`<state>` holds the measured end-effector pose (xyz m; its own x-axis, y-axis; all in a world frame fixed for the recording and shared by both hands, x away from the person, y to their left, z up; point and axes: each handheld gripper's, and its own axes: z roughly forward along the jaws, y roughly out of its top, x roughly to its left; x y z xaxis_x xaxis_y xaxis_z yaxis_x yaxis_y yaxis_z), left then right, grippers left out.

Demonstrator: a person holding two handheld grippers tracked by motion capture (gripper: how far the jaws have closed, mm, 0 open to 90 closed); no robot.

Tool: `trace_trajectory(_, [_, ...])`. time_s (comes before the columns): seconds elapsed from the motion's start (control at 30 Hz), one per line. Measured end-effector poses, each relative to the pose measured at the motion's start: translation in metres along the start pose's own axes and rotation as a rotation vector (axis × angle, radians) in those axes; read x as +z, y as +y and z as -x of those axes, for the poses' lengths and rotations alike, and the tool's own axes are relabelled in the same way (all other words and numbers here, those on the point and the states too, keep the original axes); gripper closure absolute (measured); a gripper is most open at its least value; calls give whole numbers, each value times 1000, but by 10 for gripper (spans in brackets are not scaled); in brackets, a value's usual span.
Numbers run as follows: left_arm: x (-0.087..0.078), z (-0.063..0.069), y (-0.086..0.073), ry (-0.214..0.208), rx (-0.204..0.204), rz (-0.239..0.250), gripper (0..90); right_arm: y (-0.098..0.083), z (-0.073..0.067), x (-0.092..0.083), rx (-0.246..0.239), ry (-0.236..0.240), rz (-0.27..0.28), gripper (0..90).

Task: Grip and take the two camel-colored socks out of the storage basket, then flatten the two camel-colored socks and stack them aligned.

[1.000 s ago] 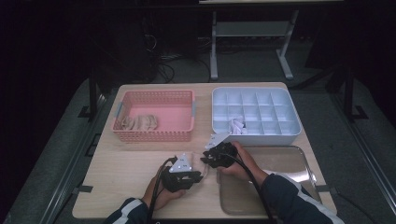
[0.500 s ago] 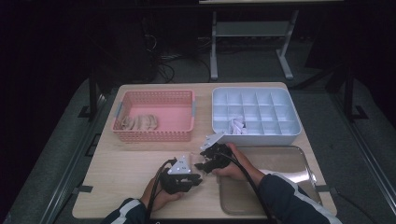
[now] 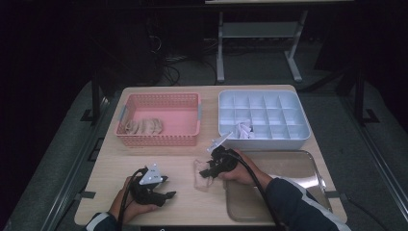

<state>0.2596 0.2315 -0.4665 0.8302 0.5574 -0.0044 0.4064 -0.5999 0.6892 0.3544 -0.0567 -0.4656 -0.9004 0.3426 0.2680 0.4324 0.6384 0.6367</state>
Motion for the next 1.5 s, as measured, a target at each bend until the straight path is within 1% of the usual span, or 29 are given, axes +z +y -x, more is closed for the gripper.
trace_trajectory(0.03, [0,-3,-1,5,-12,5,349,0,0,0,10,15,-1,614])
trace_trajectory(0.07, [0,-3,-1,5,-12,5,338,0,0,0,10,15,-1,614])
trace_trajectory(0.1, [0,-4,-1,8,-13,9,338,-1,0,0,17,31,3,641])
trace_trajectory(0.13, [3,-5,-2,12,-7,26,308,0,-3,-1,-18,16,-1,670])
trace_trajectory(0.17, [3,-5,-2,12,-7,26,285,0,-3,-1,-18,16,-1,670])
trace_trajectory(0.2, [5,-6,-2,26,-20,36,267,1,-7,-2,-28,5,-12,681])
trace_trajectory(0.23, [5,-6,-2,26,-20,36,250,0,-7,-2,-46,-2,-6,684])
trace_trajectory(0.3, [8,-7,-4,32,-25,62,215,-1,-10,-4,-64,-14,-8,692])
trace_trajectory(0.33, [8,-7,-4,32,-25,62,204,-1,-10,-4,-64,-14,-8,692])
trace_trajectory(0.37, [8,-7,-4,36,-28,59,194,-1,-12,-5,-84,-22,-9,696])
trace_trajectory(0.43, [9,-8,-3,40,-33,50,166,-1,-16,-8,-109,-38,-9,699])
trace_trajectory(0.47, [9,-8,-3,40,-33,50,157,-1,-17,-11,-121,-38,-5,700])
trace_trajectory(0.5, [10,-9,-3,42,-37,53,148,-1,-18,-13,-127,-42,3,702])
trace_trajectory(0.57, [10,-10,-2,44,-29,46,138,0,-20,-19,-135,-58,15,701])
trace_trajectory(0.6, [10,-10,-2,44,-29,46,133,0,-20,-19,-135,-58,15,701])
trace_trajectory(0.63, [10,-10,-2,43,-29,46,127,0,-22,-24,-130,-65,23,702])
trace_trajectory(0.73, [11,-11,-1,41,-27,46,126,-1,-23,-28,-142,-73,26,702])
trace_trajectory(0.8, [12,-13,0,44,-30,43,126,-2,-25,-35,-130,-80,37,702])
trace_trajectory(0.87, [12,-13,0,45,-30,43,126,-2,-24,-39,-131,-85,45,702])
trace_trajectory(0.93, [12,-13,0,46,-29,43,126,-2,-25,-40,-126,-91,47,702])
trace_trajectory(1.03, [12,-13,0,46,-29,43,125,-3,-23,-43,-136,-105,54,702])
trace_trajectory(1.2, [12,-13,0,45,-30,43,126,-2,-23,-46,-132,-107,63,702])
trace_trajectory(1.23, [12,-13,0,45,-29,42,126,-1,-24,-47,-140,-117,63,701])
trace_trajectory(1.37, [12,-13,0,44,-29,44,126,-2,-25,-50,-142,-123,66,701])
trace_trajectory(1.4, [12,-14,0,44,-28,44,126,-2,-25,-52,-150,-133,68,701])
trace_trajectory(1.43, [12,-14,0,44,-29,44,126,-2,-25,-54,-139,-134,73,701])
trace_trajectory(1.5, [12,-14,0,44,-29,44,126,-2,-25,-56,-147,-138,79,700])
